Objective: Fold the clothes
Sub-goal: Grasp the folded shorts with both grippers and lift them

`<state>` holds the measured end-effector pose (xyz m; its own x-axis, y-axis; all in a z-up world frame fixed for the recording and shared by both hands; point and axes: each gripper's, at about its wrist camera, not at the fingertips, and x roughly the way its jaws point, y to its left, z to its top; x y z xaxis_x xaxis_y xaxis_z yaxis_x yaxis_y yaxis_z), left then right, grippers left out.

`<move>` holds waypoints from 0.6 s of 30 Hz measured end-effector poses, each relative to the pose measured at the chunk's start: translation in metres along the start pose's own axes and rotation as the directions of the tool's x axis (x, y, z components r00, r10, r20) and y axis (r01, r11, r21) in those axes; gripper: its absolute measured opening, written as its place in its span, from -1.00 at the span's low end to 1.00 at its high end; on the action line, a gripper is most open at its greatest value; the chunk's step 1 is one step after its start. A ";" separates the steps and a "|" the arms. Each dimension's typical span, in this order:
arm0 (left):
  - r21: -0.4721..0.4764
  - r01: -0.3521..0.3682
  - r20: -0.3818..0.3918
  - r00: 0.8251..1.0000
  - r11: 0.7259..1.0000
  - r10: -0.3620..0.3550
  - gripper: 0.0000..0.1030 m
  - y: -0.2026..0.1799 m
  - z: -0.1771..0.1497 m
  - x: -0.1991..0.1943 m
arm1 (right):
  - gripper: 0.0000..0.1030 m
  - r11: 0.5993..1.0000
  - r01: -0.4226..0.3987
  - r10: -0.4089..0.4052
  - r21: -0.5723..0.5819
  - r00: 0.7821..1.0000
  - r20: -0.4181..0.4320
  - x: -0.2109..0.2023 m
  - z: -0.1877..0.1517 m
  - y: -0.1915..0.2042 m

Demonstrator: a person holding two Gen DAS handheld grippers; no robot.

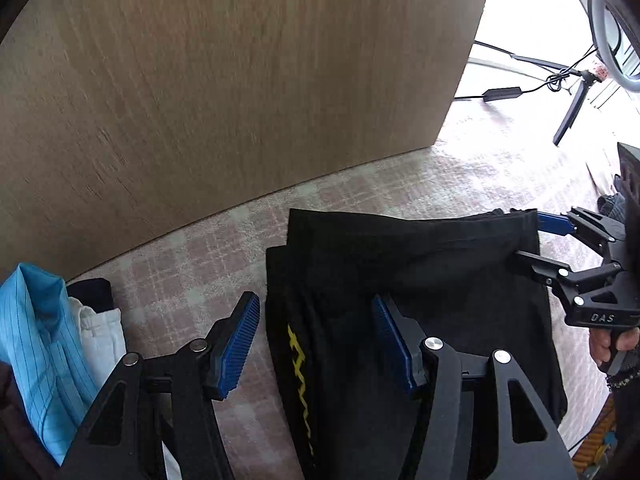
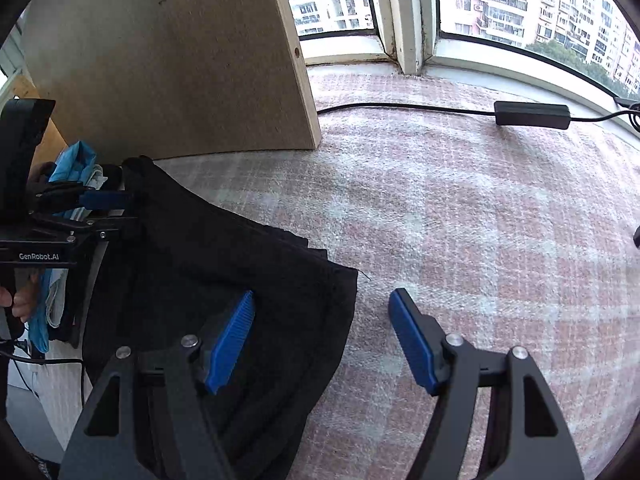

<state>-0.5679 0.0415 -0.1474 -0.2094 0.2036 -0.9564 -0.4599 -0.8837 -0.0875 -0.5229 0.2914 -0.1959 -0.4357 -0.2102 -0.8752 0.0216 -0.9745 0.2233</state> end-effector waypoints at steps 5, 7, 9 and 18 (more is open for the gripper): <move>-0.046 0.059 -0.008 0.998 0.997 -0.060 0.29 0.016 0.003 0.011 | 0.33 0.996 -0.010 0.012 -0.085 1.000 0.020 0.006 -0.001 0.014; -0.016 0.062 0.006 0.998 0.998 -0.062 0.29 0.013 0.002 0.013 | 0.33 0.993 -0.001 0.004 -0.118 1.000 0.024 0.007 -0.003 0.021; 0.005 0.061 0.025 0.998 0.998 -0.061 0.28 0.012 0.000 0.013 | 0.28 0.990 -0.009 0.012 -0.140 1.000 0.024 0.008 -0.005 0.026; -0.010 0.187 0.072 0.980 0.982 -0.186 -0.72 0.018 -0.015 -0.003 | -0.60 0.993 -0.108 0.110 -0.050 0.993 0.052 -0.002 -0.015 0.021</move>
